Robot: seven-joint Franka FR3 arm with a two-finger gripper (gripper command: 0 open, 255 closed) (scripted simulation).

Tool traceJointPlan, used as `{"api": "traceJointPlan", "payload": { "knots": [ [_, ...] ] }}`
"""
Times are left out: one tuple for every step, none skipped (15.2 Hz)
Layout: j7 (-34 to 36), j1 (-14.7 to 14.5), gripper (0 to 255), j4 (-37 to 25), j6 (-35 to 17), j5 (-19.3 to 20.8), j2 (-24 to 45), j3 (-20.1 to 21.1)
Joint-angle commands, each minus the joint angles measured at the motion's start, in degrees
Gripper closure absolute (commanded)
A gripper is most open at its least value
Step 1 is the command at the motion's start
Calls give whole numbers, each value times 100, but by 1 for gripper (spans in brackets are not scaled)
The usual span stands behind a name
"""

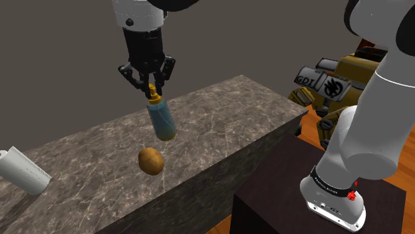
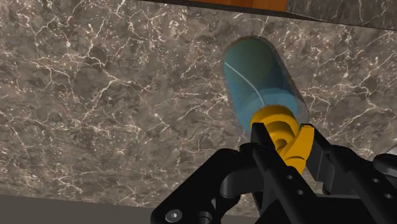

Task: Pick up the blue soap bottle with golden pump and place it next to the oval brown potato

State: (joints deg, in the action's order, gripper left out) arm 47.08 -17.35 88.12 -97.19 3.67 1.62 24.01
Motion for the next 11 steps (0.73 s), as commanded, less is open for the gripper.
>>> {"api": "traceJointPlan", "payload": {
  "knots": [
    [20,-3,255,168,-153,-5,-21,3],
    [18,1,255,270,-236,-14,-42,0],
    [16,5,255,370,-318,-22,-61,-3],
    [15,8,255,467,-400,-29,-79,-6],
    [14,11,255,562,-481,-35,-94,-8],
    [14,13,255,656,-562,-40,-108,-10],
    [14,15,255,747,-642,-45,-121,-12],
    [14,17,255,837,-722,-49,-132,-14],
    [15,19,255,924,-801,-52,-141,-16],
    [17,20,255,1010,-880,-55,-149,-17],
    [18,21,255,1094,-958,-56,-155,-18]
  ]
}}
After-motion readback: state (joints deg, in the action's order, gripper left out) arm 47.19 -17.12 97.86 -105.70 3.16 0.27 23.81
